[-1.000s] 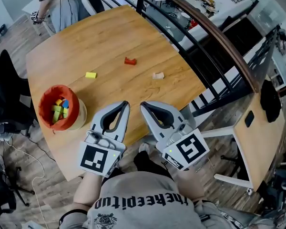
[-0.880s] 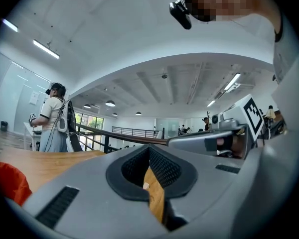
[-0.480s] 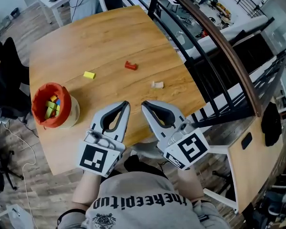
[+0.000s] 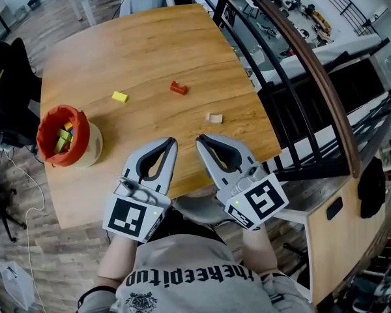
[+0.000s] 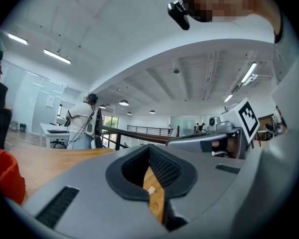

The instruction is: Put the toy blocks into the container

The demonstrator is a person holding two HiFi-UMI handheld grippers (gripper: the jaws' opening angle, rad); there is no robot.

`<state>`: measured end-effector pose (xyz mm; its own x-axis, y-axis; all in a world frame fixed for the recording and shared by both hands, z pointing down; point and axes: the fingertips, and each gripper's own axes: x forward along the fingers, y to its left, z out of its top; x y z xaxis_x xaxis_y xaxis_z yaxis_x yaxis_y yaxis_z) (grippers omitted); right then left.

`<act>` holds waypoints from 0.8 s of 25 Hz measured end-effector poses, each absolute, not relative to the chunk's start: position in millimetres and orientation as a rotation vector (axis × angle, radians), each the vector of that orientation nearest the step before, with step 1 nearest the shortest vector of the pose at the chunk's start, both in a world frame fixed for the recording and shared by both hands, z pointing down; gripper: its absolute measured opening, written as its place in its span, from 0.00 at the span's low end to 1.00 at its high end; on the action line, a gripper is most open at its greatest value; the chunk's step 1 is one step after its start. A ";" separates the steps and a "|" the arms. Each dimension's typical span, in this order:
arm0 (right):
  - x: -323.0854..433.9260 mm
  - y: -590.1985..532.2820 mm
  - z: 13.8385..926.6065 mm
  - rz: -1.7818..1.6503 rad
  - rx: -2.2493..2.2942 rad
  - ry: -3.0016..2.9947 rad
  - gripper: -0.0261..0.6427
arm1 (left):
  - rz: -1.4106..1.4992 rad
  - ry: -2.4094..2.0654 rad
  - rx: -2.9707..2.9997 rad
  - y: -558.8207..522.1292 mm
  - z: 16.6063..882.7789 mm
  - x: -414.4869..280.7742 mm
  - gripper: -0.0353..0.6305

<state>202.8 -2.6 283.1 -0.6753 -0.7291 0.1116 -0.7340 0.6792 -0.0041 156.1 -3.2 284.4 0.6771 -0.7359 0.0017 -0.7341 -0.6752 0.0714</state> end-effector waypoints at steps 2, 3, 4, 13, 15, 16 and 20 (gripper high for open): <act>207.6 -4.4 287.8 0.090 1.221 -2.783 0.07 | -0.026 -1.239 2.810 -2.4 287.8 159.7 0.07; 209.4 -5.4 289.6 0.098 1.224 -2.781 0.08 | -0.018 -1.237 2.809 -2.3 289.0 161.2 0.07; 210.9 -6.5 291.0 0.105 1.227 -2.782 0.08 | -0.009 -1.235 2.809 -2.5 289.7 162.5 0.07; 223.3 -19.0 301.5 0.154 1.291 -2.742 0.10 | 0.027 -1.179 2.821 -14.1 292.9 172.2 0.07; 228.7 -22.4 303.7 0.167 1.325 -2.722 0.10 | 0.033 -1.149 2.834 -17.7 292.9 176.4 0.07; 231.8 -24.3 305.1 0.174 1.343 -2.710 0.11 | 0.035 -1.132 2.841 -19.6 292.8 178.7 0.07; 243.7 -33.3 309.3 0.195 1.427 -2.663 0.11 | 0.043 -1.059 2.867 -28.0 292.9 186.6 0.07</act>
